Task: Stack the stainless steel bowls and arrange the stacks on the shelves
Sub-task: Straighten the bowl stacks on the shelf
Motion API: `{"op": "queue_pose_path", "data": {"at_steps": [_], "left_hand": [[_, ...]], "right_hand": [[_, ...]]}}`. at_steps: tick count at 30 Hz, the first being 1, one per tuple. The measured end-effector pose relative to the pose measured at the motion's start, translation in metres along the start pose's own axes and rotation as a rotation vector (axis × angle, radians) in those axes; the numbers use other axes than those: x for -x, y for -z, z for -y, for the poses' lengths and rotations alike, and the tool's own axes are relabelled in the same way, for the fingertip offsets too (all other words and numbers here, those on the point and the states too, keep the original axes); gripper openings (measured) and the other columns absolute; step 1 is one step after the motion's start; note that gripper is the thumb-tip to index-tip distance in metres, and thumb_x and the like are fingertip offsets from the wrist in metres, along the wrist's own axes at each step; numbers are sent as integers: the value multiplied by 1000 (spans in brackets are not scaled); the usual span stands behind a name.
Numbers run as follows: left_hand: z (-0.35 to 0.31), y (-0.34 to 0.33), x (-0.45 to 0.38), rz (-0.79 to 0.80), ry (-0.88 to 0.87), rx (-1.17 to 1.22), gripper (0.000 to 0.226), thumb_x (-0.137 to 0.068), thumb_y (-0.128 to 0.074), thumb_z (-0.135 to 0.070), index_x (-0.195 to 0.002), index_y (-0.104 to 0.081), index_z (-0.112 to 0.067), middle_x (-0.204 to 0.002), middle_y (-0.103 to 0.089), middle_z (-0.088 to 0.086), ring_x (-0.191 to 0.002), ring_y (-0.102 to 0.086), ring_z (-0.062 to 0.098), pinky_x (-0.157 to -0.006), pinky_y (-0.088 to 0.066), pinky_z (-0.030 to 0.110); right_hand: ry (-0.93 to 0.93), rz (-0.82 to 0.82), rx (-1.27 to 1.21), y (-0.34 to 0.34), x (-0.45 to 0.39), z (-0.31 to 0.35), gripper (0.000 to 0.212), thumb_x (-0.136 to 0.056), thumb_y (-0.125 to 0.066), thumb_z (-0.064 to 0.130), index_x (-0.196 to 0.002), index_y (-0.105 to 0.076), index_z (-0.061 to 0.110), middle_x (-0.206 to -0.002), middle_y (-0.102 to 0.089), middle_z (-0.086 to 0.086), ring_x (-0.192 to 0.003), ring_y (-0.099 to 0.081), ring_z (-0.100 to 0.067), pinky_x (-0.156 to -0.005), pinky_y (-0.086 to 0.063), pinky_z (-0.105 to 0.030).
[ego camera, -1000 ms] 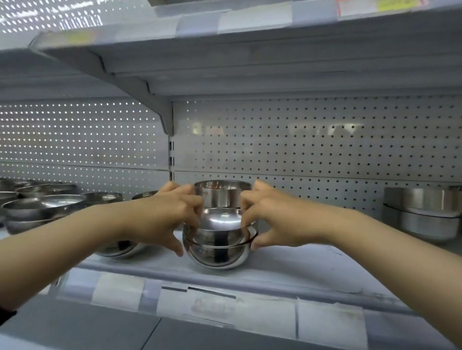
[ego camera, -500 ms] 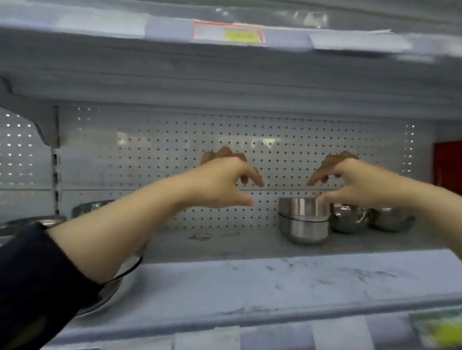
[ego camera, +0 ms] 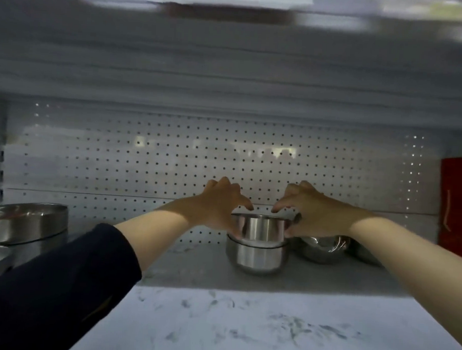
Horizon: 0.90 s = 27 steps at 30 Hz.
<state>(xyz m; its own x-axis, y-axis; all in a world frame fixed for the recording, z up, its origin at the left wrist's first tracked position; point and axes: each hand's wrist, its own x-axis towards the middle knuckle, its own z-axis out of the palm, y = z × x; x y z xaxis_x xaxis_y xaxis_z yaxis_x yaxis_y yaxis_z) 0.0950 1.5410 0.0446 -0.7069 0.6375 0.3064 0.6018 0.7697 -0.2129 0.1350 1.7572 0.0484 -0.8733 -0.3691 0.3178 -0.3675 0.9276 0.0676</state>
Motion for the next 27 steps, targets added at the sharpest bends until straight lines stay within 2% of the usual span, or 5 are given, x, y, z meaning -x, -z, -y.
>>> {"op": "queue_pose_path", "data": {"at_steps": [3, 6, 13, 21, 27], "left_hand": [[-1, 4, -13, 70, -56, -68, 57, -70, -70, -55, -122, -54, -38, -100, -39, -6, -99, -28, 16, -85, -22, 30], [-1, 4, -20, 117, -82, -129, 44, -70, -70, -55, -107, -64, -31, -97, -44, -6, -97, -32, 16, -82, -19, 28], [5, 0, -24, 29, -162, -213, 33, -69, -70, -55, -85, -69, -27, -83, -39, -11, -89, -28, 14, -78, -16, 29], [9, -17, -22, -15, -206, -189, 33, -72, -68, -53, -91, -68, -26, -89, -43, -9, -91, -28, 13, -82, -18, 29], [11, -28, -22, 72, -162, -173, 57, -66, -73, -51, -113, -59, -22, -105, -46, -4, -99, -31, 16, -94, -28, 33]], "right_hand": [[31, 103, -12, 0, -8, -9, 30, -72, -70, 43, -100, -58, 42, -101, -40, 15, -100, -29, -9, -76, -33, -25], [85, 85, 2, -3, -11, -15, 13, -79, -69, 37, -89, -66, 31, -99, -44, 12, -98, -30, -10, -74, -31, -20], [225, -51, 97, -5, -11, -14, 14, -80, -70, 34, -88, -70, 22, -95, -45, 13, -92, -28, -6, -73, -29, -13], [239, -72, 125, -20, -7, -16, 10, -82, -68, 35, -90, -68, 27, -96, -45, 12, -93, -29, -8, -70, -27, -14], [171, 17, 99, -25, -6, -15, 40, -72, -73, 43, -107, -64, 25, -104, -43, 6, -94, -26, -9, -79, -37, -24]]}}
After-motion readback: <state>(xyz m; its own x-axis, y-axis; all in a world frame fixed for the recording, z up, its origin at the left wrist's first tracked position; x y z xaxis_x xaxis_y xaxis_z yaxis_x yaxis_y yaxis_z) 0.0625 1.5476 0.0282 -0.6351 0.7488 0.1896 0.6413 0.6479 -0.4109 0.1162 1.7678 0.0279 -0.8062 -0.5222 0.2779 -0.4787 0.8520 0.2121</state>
